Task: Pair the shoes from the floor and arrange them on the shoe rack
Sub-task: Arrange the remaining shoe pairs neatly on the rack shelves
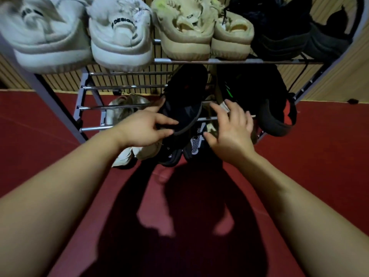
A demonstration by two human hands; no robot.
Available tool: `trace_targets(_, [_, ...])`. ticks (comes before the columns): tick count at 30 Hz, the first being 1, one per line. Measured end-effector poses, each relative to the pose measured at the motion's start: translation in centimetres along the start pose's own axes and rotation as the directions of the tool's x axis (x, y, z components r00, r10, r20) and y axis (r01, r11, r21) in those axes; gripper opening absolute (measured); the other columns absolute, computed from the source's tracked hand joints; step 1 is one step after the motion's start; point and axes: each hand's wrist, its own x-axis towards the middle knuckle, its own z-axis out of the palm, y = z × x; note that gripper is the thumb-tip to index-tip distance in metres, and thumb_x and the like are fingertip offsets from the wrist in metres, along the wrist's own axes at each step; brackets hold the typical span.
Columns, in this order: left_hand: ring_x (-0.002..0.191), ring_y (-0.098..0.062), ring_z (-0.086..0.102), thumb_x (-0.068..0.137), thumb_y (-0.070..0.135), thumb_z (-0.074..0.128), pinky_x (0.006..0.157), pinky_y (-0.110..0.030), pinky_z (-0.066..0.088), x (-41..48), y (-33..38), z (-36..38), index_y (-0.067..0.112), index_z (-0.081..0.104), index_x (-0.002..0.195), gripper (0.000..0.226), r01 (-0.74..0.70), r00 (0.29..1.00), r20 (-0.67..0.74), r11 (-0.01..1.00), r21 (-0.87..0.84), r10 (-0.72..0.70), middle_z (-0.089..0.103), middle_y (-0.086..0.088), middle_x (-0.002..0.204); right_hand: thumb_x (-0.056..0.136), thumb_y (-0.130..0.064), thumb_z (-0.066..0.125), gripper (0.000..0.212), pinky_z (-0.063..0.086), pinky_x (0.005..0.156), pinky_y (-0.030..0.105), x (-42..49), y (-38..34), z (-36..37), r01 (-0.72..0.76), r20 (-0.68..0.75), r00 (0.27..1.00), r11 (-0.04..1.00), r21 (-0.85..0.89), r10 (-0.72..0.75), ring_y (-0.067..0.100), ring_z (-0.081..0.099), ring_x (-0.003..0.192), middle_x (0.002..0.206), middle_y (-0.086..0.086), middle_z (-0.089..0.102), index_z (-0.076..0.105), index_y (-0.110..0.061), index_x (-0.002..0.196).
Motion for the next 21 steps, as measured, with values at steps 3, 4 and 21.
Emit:
trace_targets(3, [0.123,-0.028,0.05,0.076,0.069,0.055,0.101,-0.036,0.041,1.9,2.6,1.3,0.024,0.038,0.138,0.078,0.268,0.959,-0.12,0.96,0.076,-0.258,0.052,-0.011,0.135,0.084,-0.039,0.062,0.075,-0.002,0.115,0.044,0.0,-0.8,0.4,-0.027,0.059,0.998,0.999,0.041,0.024,0.022,0.005,0.145,0.156,0.007,0.011,0.023,-0.028,0.147])
trace_targets(4, [0.119,-0.032,0.053,0.073,0.075,0.052,0.097,-0.039,0.043,2.7,3.5,1.9,0.02,0.028,0.141,0.09,0.347,0.934,-0.146,0.925,0.155,-0.326,0.054,-0.014,0.13,0.084,-0.039,0.062,0.075,-0.002,0.115,0.044,-0.1,-0.9,0.3,-0.038,0.072,0.997,0.998,0.054,0.034,0.022,0.005,0.145,0.156,0.007,0.011,0.023,-0.029,0.147])
trace_targets(21, [0.114,-0.025,0.047,0.05,0.061,0.062,0.092,-0.034,0.044,-3.4,-1.6,-1.7,0.019,0.031,0.123,0.09,0.012,0.996,-0.086,1.0,-0.008,-0.013,0.048,-0.008,0.12,0.07,-0.038,0.08,0.114,0.013,0.118,0.045,3.7,0.6,-5.7,-0.038,0.229,0.973,0.986,0.165,-0.001,0.031,0.002,0.145,0.157,0.016,-0.003,-0.001,-0.027,0.151])
